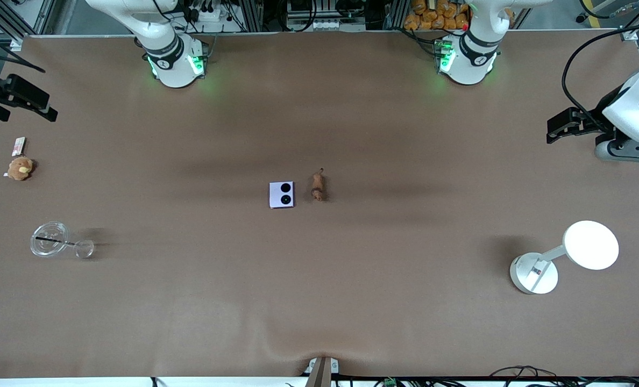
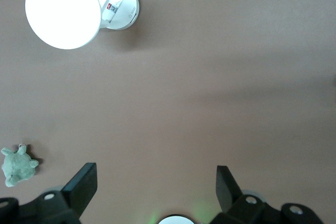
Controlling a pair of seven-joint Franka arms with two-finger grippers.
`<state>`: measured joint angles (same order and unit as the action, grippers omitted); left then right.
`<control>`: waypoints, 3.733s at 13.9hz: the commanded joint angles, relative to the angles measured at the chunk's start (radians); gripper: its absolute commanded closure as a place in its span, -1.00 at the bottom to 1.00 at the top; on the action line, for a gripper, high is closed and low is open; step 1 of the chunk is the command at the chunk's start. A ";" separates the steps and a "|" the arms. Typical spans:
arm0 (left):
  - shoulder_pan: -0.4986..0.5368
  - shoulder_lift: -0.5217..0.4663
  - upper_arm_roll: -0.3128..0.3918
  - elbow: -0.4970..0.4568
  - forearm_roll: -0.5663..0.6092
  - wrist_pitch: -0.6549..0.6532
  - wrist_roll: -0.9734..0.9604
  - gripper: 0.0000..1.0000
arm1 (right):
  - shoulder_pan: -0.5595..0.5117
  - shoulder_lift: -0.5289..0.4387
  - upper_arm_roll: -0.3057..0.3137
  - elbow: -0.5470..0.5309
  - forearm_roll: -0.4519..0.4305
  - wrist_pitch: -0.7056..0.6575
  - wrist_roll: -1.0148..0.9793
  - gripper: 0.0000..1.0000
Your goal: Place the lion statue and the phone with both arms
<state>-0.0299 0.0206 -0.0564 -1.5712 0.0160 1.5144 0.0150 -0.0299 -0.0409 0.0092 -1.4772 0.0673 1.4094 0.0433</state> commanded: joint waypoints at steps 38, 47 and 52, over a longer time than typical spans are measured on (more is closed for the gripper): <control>-0.749 0.708 -0.002 0.138 -0.008 0.633 -0.940 -1.00 | -0.002 0.049 0.000 0.061 -0.069 -0.061 -0.148 -1.00; -0.760 0.791 -0.003 0.137 -0.039 0.770 -0.972 0.79 | 0.005 0.113 0.001 0.061 -0.069 -0.081 -0.151 -1.00; -0.760 0.774 -0.005 0.138 -0.037 0.686 -0.975 1.00 | 0.001 0.199 0.001 0.060 -0.070 -0.113 -0.155 -1.00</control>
<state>-0.7839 0.8132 -0.0716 -1.4374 -0.0034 2.2451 -0.9468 -0.0235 0.1297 0.0058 -1.4366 0.0032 1.3170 -0.0958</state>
